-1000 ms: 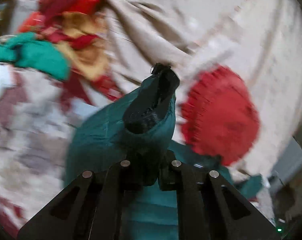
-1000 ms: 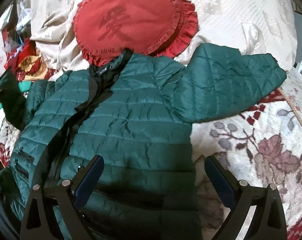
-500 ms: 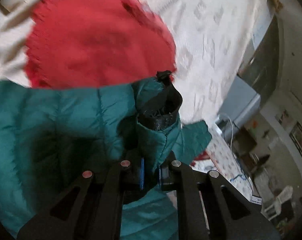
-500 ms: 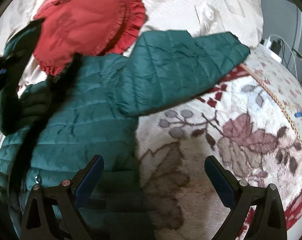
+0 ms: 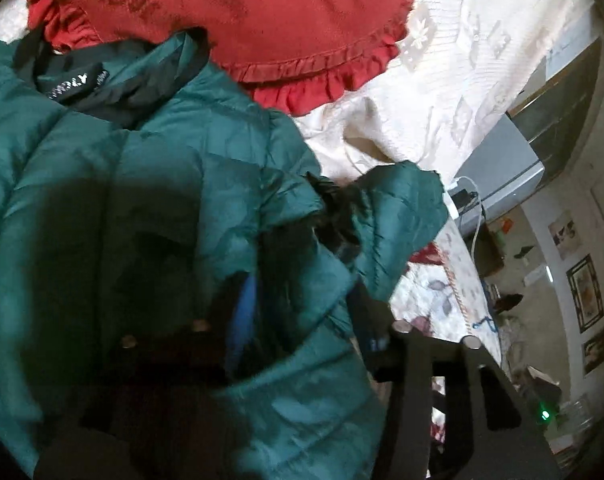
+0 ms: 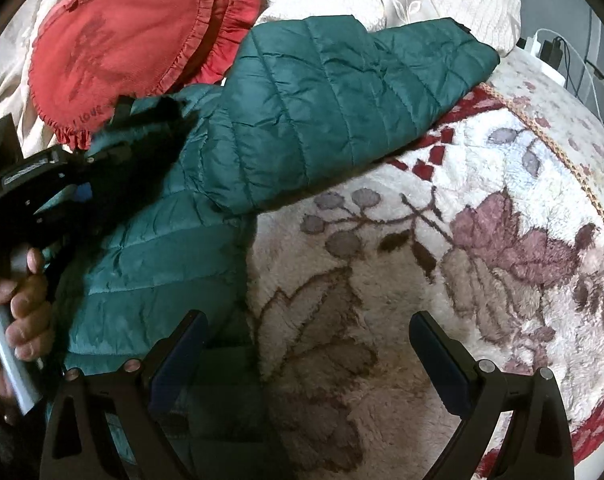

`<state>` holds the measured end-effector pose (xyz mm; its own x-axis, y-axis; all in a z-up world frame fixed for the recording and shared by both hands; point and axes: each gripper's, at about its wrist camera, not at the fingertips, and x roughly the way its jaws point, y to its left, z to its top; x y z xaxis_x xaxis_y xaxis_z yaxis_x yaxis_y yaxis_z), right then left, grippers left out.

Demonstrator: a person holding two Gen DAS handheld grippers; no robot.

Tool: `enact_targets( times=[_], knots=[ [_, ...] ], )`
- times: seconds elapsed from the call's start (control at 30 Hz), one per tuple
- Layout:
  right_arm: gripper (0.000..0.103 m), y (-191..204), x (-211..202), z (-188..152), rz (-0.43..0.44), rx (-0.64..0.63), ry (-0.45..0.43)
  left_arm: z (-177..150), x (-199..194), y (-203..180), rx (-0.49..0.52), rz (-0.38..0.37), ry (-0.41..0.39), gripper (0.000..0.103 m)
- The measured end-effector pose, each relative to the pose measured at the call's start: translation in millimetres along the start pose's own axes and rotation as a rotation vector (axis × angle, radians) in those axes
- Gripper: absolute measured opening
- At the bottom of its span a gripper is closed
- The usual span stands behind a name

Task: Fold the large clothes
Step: 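Carry the held sleeve across the jacket body toward the other sleeve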

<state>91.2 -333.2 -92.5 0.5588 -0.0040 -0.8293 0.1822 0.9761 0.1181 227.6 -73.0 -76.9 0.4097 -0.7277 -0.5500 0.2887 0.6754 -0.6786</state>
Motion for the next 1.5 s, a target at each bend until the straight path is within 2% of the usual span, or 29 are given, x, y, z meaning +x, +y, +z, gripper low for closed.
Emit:
enact_targets(
  times=[0.03,0.13,0.2,0.27,0.33,0.37,0.43,0.47,0.57,0.63,0.67,0.77,0.83,0.87,0.9,0.97,1.03,1.1,1.13,1.2,1.23,1.27,1.3,1.37,1.4,1.5],
  knots=[
    [0.100,0,0,0,0.000,0.001,-0.001,-2,-10,-3,0.004,-0.014,-0.001,0.056],
    [0.100,0,-1,-1,-0.002,0.003,-0.006,-4,-43,-5,0.019,-0.041,-0.023,0.056],
    [0.100,3,-3,-1,0.009,-0.004,-0.016,-1,-76,6,0.034,0.012,-0.072,0.057],
    [0.100,9,-10,-2,0.026,-0.020,-0.041,9,-118,29,0.042,0.128,-0.173,0.057],
    [0.100,17,-17,-1,0.056,-0.041,-0.072,22,-156,59,0.001,0.271,-0.283,0.058],
    [0.100,26,-22,4,0.057,-0.064,-0.099,28,-177,81,-0.058,0.368,-0.361,0.058],
    [0.100,41,-32,18,0.076,-0.087,-0.154,30,-199,118,-0.186,0.444,-0.436,0.058],
    [0.100,50,-35,26,0.101,-0.092,-0.174,30,-204,135,-0.237,0.452,-0.439,0.058],
    [0.100,103,-35,59,0.215,-0.195,-0.218,37,-200,157,-0.294,0.457,-0.423,0.058],
    [0.100,141,-26,72,0.264,-0.285,-0.230,42,-194,152,-0.246,0.501,-0.422,0.058],
    [0.100,162,-15,79,0.307,-0.332,-0.229,45,-191,148,-0.200,0.554,-0.414,0.058],
    [0.100,186,32,89,0.354,-0.373,-0.144,46,-177,154,-0.171,0.635,-0.370,0.058],
    [0.090,180,66,90,0.325,-0.360,-0.065,46,-167,164,-0.181,0.647,-0.329,0.059],
    [0.089,169,87,89,0.258,-0.337,-0.024,46,-159,169,-0.189,0.644,-0.297,0.059],
    [0.089,161,98,90,0.228,-0.306,0.003,46,-152,173,-0.191,0.651,-0.279,0.059],
    [0.089,148,104,95,0.254,-0.249,0.025,45,-145,171,-0.160,0.698,-0.250,0.059],
    [0.090,149,104,93,0.247,-0.254,0.027,43,-148,165,-0.150,0.715,-0.261,0.059],
    [0.090,155,102,89,0.226,-0.283,0.027,42,-162,154,-0.152,0.677,-0.331,0.059],
    [0.088,155,98,90,0.225,-0.274,0.014,44,-167,150,-0.139,0.661,-0.362,0.059],
    [0.088,157,80,99,0.280,-0.277,-0.072,47,-175,142,-0.106,0.669,-0.431,0.059],
    [0.088,161,72,102,0.302,-0.299,-0.120,48,-172,144,-0.100,0.693,-0.419,0.059],
    [0.088,167,67,105,0.299,-0.327,-0.165,48,-163,152,-0.113,0.714,-0.368,0.059],
    [0.088,171,71,105,0.294,-0.349,-0.169,49,-154,159,-0.136,0.722,-0.324,0.059],
    [0.089,176,97,103,0.256,-0.367,-0.078,46,-141,174,-0.167,0.716,-0.248,0.059],
    [0.089,176,118,102,0.268,-0.353,0.005,45,-142,171,-0.159,0.726,-0.253,0.059],
    [0.089,168,115,104,0.311,-0.314,0.004,44,-147,163,-0.146,0.746,-0.270,0.059]
  ],
)
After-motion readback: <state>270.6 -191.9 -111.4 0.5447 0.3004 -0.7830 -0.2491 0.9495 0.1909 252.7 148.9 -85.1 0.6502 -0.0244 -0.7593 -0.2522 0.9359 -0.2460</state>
